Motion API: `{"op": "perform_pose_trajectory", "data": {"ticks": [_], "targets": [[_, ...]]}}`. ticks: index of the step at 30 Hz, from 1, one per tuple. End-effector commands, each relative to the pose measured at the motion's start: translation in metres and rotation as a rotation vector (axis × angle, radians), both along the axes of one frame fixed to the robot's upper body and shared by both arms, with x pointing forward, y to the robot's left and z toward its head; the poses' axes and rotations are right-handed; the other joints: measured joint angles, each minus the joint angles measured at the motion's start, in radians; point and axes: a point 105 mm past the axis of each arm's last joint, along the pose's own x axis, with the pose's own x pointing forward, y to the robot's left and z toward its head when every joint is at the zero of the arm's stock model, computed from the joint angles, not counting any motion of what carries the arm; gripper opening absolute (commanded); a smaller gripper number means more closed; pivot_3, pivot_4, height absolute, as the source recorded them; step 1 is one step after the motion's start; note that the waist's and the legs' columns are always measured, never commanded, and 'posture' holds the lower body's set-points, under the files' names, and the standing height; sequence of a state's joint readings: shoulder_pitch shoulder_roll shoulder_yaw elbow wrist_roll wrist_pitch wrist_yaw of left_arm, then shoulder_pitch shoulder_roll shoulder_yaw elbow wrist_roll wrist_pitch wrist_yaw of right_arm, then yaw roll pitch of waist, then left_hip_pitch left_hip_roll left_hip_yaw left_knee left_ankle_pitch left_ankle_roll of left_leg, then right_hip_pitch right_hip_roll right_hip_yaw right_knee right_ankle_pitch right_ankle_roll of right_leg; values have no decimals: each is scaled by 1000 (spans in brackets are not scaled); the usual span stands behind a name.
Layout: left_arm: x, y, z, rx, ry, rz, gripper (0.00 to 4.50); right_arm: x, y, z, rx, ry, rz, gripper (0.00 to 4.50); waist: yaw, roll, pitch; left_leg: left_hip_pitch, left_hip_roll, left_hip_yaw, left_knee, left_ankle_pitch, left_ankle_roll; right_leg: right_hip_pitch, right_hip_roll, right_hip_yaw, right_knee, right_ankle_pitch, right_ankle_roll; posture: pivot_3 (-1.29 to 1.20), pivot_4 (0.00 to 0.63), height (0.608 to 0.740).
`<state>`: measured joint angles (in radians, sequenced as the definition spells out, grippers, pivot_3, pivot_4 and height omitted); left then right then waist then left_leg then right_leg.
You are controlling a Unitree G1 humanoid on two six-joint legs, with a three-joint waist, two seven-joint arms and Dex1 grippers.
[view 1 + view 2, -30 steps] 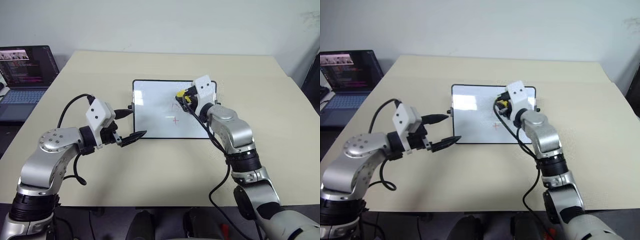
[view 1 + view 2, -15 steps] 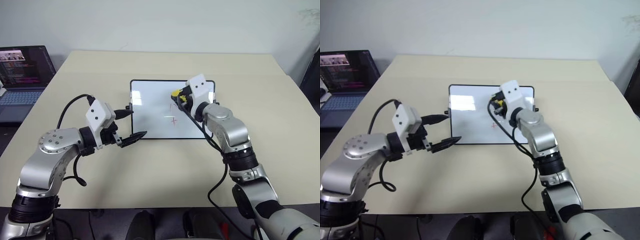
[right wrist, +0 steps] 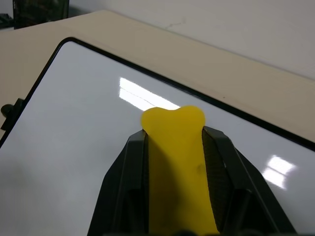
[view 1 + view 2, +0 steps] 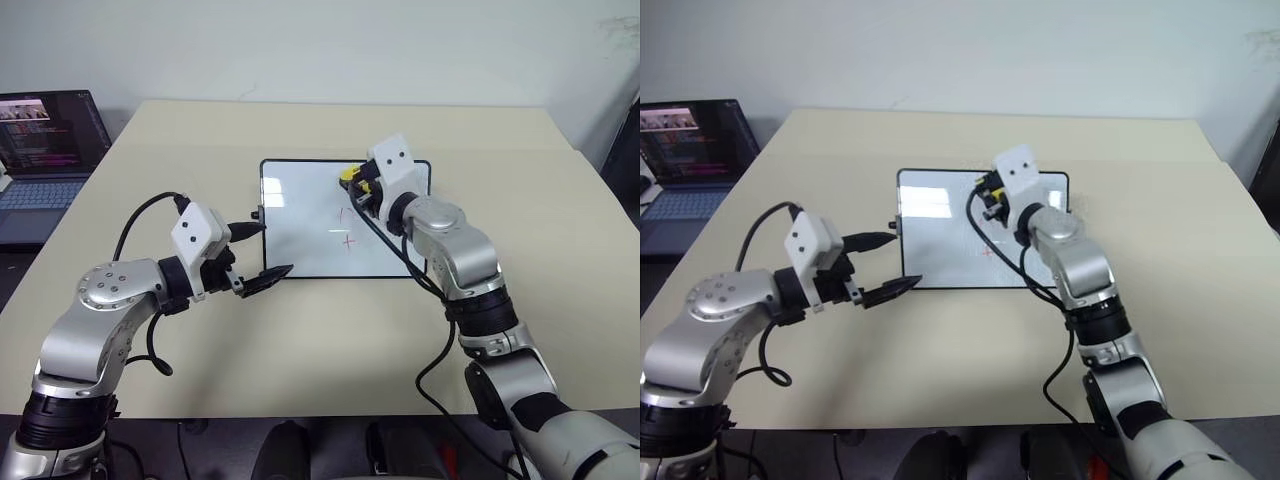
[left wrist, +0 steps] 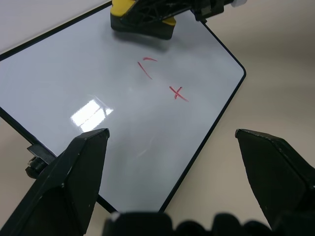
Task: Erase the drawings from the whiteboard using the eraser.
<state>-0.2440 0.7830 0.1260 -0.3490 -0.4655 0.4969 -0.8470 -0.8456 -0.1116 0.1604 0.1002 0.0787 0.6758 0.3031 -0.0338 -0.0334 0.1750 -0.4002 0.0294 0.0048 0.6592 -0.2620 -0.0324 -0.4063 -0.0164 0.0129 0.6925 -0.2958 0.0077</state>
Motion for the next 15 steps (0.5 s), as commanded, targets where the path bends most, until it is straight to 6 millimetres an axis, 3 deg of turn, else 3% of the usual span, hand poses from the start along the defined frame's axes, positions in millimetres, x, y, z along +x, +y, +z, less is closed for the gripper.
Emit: {"op": "perform_pose_trajectory", "data": {"ticks": [1, 7, 15], "targets": [[-2, 2, 14, -2, -59, 7, 4500, -2, 8, 3, -4, -25, 29, 1156, 0, 0, 0, 0, 0, 0, 0, 0, 0, 0, 0, 0, 0, 0, 0, 0, 150, 740], [-3, 8, 13, -1, -57, 34, 4500, -3, 13, -5, -14, 1, 52, 1155, 0, 0, 0, 0, 0, 0, 0, 0, 0, 0, 0, 0, 0, 0, 0, 0, 150, 740], [-4, 25, 10, 13, -49, 94, 4500, -20, -21, 38, 80, -110, 40, 1154, 3, 0, 0, -1, 0, -1, 0, 0, 0, 0, 0, -1, -1, 0, 0, 0, 150, 740]]}}
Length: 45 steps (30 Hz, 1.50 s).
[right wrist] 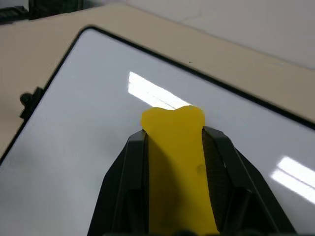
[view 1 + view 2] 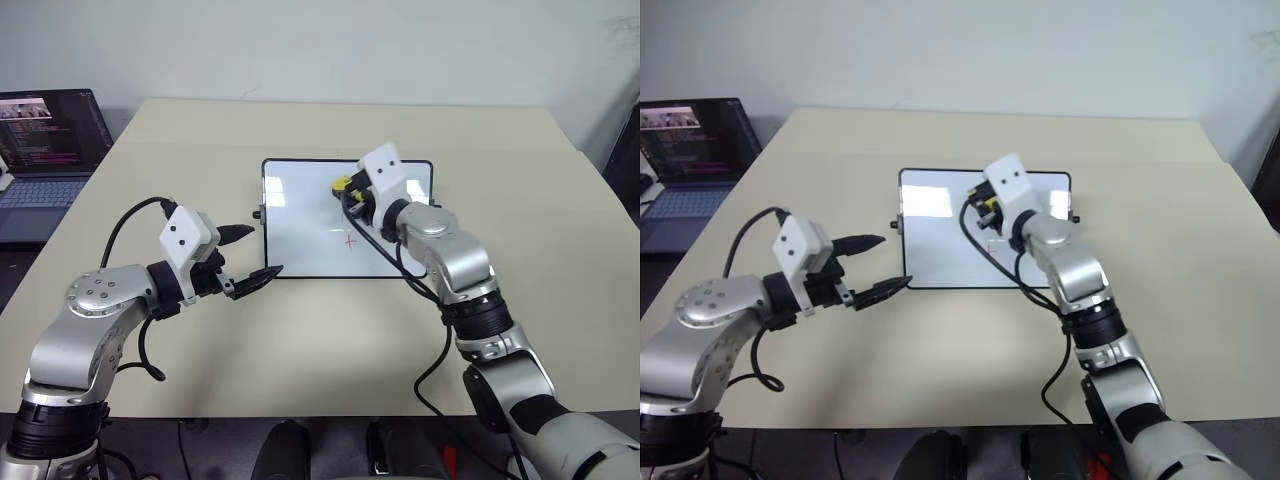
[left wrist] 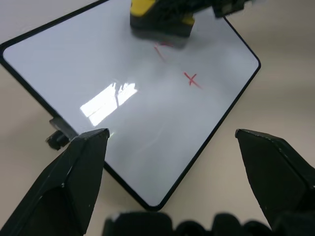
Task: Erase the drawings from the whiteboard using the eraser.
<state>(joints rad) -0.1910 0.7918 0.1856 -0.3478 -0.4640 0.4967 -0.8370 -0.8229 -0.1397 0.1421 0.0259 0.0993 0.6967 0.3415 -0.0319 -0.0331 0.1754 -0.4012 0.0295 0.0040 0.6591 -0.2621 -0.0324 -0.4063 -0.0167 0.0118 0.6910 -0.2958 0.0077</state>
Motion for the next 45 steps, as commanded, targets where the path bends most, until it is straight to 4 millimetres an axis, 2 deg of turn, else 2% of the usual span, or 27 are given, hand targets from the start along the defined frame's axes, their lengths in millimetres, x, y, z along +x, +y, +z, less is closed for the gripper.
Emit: {"op": "perform_pose_trajectory", "data": {"ticks": [1, 3, 5, 6, 11, 13, 18, 22, 28, 31, 33, 40, 45], "targets": [[-2, 9, 12, 18, -52, 29, 4500, -17, -19, 32, 71, -94, 15, 1154, 2, 0, 0, 0, 0, 0, 0, 0, 0, 0, 0, 0, 0, 0, 0, 0, 150, 740], [-2, 11, 11, 20, -48, 35, 4500, -26, -34, 29, 67, -97, 20, 1153, 3, 0, 0, 0, 0, 0, 0, 0, 0, 0, 0, -1, -1, 0, 0, 0, 150, 740], [-2, 13, 10, 22, -44, 41, 4500, -37, -48, 18, 47, -79, 25, 1153, 5, 0, 0, 0, 0, -1, -1, 0, 0, 1, -1, -1, -2, 0, 0, 0, 150, 740], [-1, 14, 9, 24, -39, 44, 4500, -43, -56, 7, 20, -54, 26, 1153, 5, 0, 0, 0, 0, -1, -1, 0, 0, 1, -1, -1, -3, 0, 0, 0, 150, 740], [2, 21, 5, 44, -16, 55, 4500, -62, -69, -32, -68, 24, 35, 1153, -2, 0, 0, 0, 0, 0, -1, 0, 1, 1, 0, -1, -2, 0, 0, 0, 150, 740], [4, 22, 4, 50, -11, 56, 4500, -67, -69, -39, -87, 36, 42, 1153, -5, 0, 0, 1, 1, 0, -1, 0, 1, 1, 1, 0, -2, 0, 0, 0, 150, 740], [5, 21, 4, 41, 5, 39, 4500, -71, -59, -41, -146, 3, 82, 1153, -3, 1, 0, 1, 1, 0, -1, 0, 1, 1, 2, 0, -1, 0, 0, 0, 150, 740], [7, 21, 4, 40, 7, 34, 4500, -70, -45, -33, -125, -36, 105, 1153, 0, 0, 0, 1, 0, 0, -1, 0, 0, 1, 2, 0, -2, 0, 0, 0, 150, 740], [7, 19, 2, 39, 18, 21, 4500, -46, -17, -9, -111, -126, 93, 1152, -2, 0, 0, 1, 1, 0, -1, 0, 0, 1, 2, 0, -1, 0, 0, 0, 150, 740], [7, 15, 0, 41, 22, 10, 4500, -28, 0, 4, -163, -197, 86, 1152, -1, 0, 0, 1, 0, 0, 0, 0, 0, 1, 2, 1, -1, 0, 0, 0, 150, 740], [7, 14, -1, 41, 22, 6, 4500, -19, 7, 6, -209, -231, 85, 1146, -1, 0, 0, 1, 0, 1, 0, 0, 0, 1, 1, 1, -1, 0, 0, 0, 150, 740], [5, 10, -3, 39, 24, -1, 4500, -6, 13, -17, -380, -246, 116, 1144, 1, 0, 0, 0, 0, 1, 0, 0, 0, 1, 0, 0, -2, 0, 0, 0, 150, 740], [2, 8, -3, 35, 27, -3, 4500, -13, 10, -50, -477, -169, 188, 1144, 1, 0, 0, 0, 0, 0, 0, 0, 0, 1, 0, 0, -1, 0, 0, 0, 150, 740]]}}
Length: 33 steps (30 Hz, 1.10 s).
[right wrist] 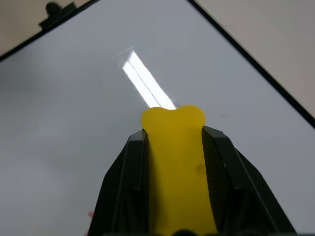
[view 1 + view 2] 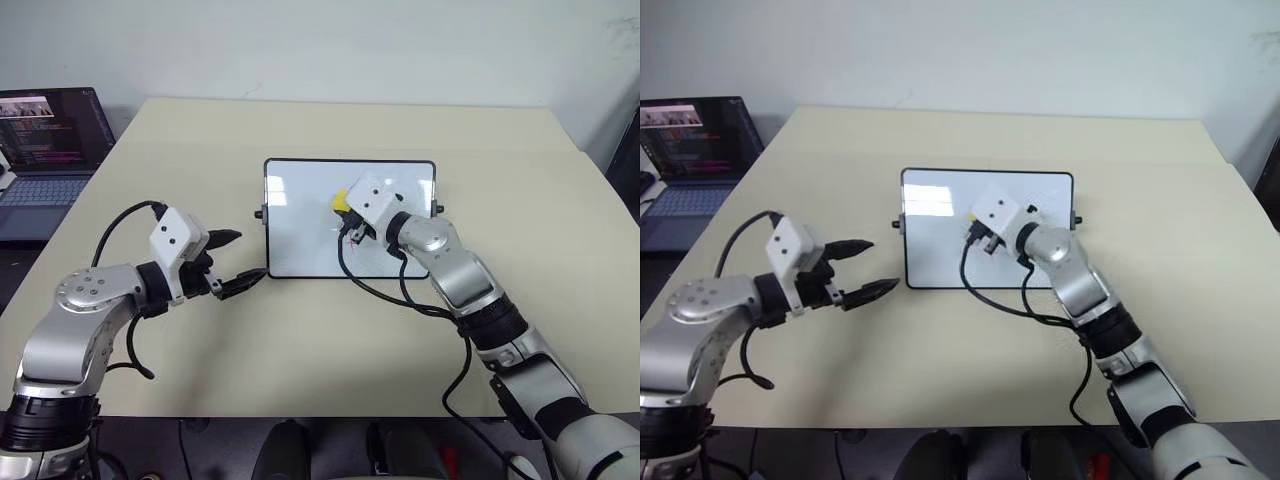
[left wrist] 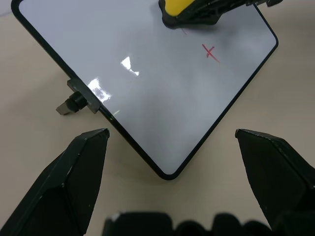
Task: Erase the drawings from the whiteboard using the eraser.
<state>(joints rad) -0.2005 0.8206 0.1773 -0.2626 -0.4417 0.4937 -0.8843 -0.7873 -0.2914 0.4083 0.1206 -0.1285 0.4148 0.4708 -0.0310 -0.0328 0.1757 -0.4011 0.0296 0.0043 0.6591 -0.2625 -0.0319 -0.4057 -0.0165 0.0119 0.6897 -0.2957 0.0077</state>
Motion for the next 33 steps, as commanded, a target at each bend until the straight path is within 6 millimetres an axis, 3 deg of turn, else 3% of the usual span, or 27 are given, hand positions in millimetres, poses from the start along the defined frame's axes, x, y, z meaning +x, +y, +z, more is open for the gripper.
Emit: {"op": "perform_pose_trajectory", "data": {"ticks": [1, 6, 11, 14, 18, 27, 31, 33], "targets": [[-3, -6, 8, 6, -38, -24, 4500, -9, 0, -14, -61, 30, 49, 1144, 0, 0, 0, 0, 0, 0, 0, 0, 0, 0, 0, 0, 0, 0, 0, 0, 150, 740], [-3, -7, 8, 7, -37, -28, 4500, -10, -1, -17, -73, 41, 58, 1144, 0, 0, 0, 2, 0, 0, 2, 0, 0, 0, 0, 1, 5, 0, 0, 0, 150, 740], [-3, -7, 8, 7, -36, -32, 4500, 2, -10, 33, 73, -85, -15, 1144, 0, 0, 0, 2, 0, 0, 2, 0, 0, 0, 0, 0, 7, 0, 0, 0, 150, 740], [-3, -7, 7, 6, -34, -34, 4500, 10, -18, 47, 94, -134, -63, 1144, 0, 0, 0, 2, 0, 0, 2, 0, 0, 0, 0, 1, 6, 0, 0, 0, 150, 740], [-3, -9, 6, 1, -33, -39, 4500, 16, -18, 36, 63, -117, -76, 1144, -1, 0, 0, 2, 0, 0, 2, 0, 0, 0, 0, 1, 5, 0, 0, 0, 150, 740], [-1, -11, 6, -4, -36, -43, 4500, -3, -14, -26, -87, 82, 32, 1144, -1, -1, 0, 3, 0, 0, 2, 0, 0, 1, 0, 1, 7, 0, 0, 0, 150, 740], [-2, -11, 7, -4, -35, -47, 4500, -6, -15, -25, -95, 66, 37, 1144, -1, -1, 0, 4, 0, 0, 3, 0, 0, 1, 0, 1, 8, 0, 0, 0, 150, 740], [-2, -11, 6, -3, -33, -47, 4500, 1, -15, -5, -41, -5, -4, 1144, -1, -1, 0, 4, 0, 0, 3, 0, 0, 1, 0, 1, 8, 0, 0, 0, 150, 740]]}}
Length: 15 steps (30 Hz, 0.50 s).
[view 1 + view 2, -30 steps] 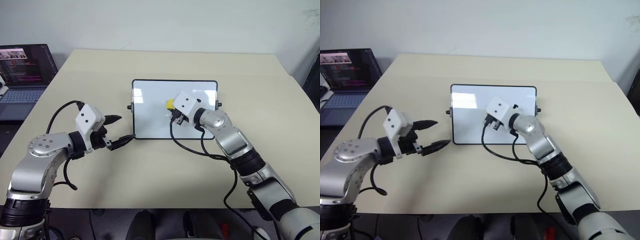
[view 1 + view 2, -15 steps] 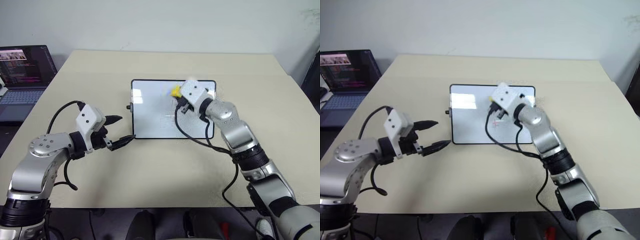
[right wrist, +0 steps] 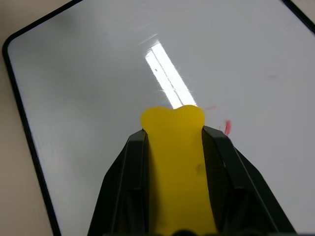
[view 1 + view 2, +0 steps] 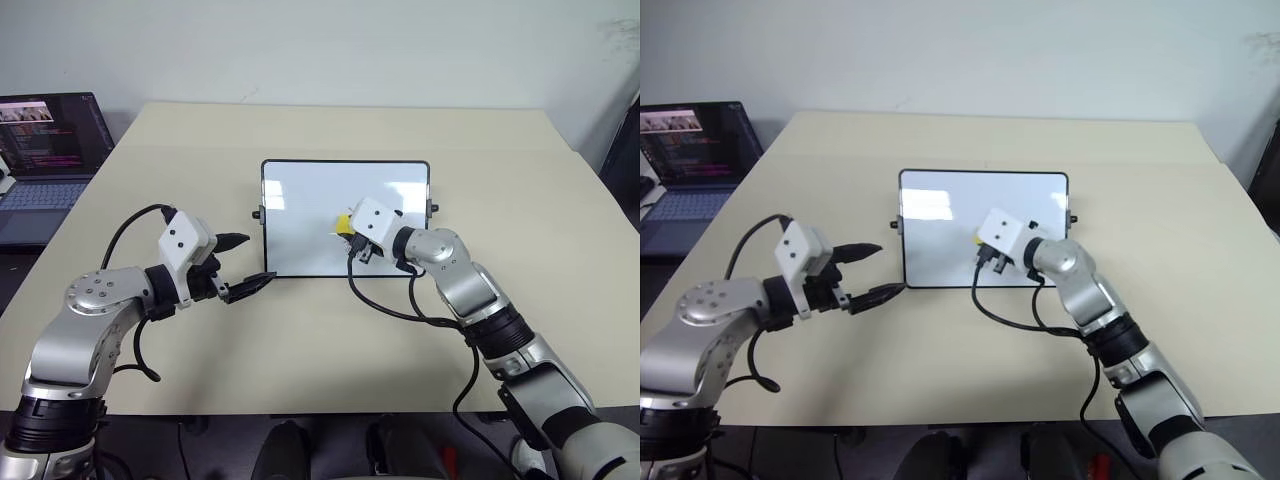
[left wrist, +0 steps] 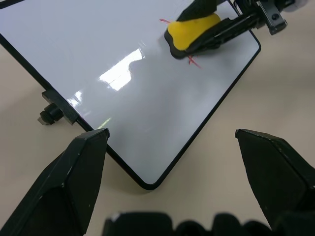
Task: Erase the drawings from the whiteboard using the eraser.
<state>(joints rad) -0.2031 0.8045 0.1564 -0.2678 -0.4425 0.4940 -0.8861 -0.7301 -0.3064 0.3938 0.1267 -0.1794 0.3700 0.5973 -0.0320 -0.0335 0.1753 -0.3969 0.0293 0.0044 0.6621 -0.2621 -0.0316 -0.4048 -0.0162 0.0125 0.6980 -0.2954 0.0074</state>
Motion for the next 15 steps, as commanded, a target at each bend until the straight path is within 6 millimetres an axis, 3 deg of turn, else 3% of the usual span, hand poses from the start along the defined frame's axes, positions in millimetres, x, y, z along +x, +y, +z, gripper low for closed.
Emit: {"op": "perform_pose_trajectory", "data": {"ticks": [1, 4, 8, 11, 15], "targets": [[-1, -4, 10, 8, -44, -25, 4500, 12, -9, 32, 69, -112, -89, 1144, 0, 0, 0, 0, 0, 0, 0, 0, 0, 0, 0, 0, 0, 0, 0, 0, 150, 740], [-1, -4, 10, 9, -42, -28, 4500, 18, -9, 58, 140, -186, -127, 1144, 0, 0, 0, -1, 0, 0, 0, 0, 0, -1, 0, 0, 0, 0, 0, 0, 150, 740], [-1, -5, 10, 9, -41, -32, 4500, 27, -13, 59, 124, -212, -166, 1144, 0, 0, 0, -2, 0, 0, -1, 0, 0, -1, 0, 0, -2, 0, 0, 0, 150, 740], [-1, -6, 10, 7, -40, -35, 4500, 32, -18, 41, 44, -189, -173, 1144, 0, 1, 0, -2, 0, 0, -1, 0, 0, -1, 0, 0, -3, 0, 0, 0, 150, 740], [-1, -6, 10, 6, -40, -33, 4500, 22, -22, 7, -65, -105, -112, 1144, 0, -1, -1, -2, 0, 1, -1, 0, 0, 0, 0, 0, -3, 0, 0, 0, 150, 740]]}}
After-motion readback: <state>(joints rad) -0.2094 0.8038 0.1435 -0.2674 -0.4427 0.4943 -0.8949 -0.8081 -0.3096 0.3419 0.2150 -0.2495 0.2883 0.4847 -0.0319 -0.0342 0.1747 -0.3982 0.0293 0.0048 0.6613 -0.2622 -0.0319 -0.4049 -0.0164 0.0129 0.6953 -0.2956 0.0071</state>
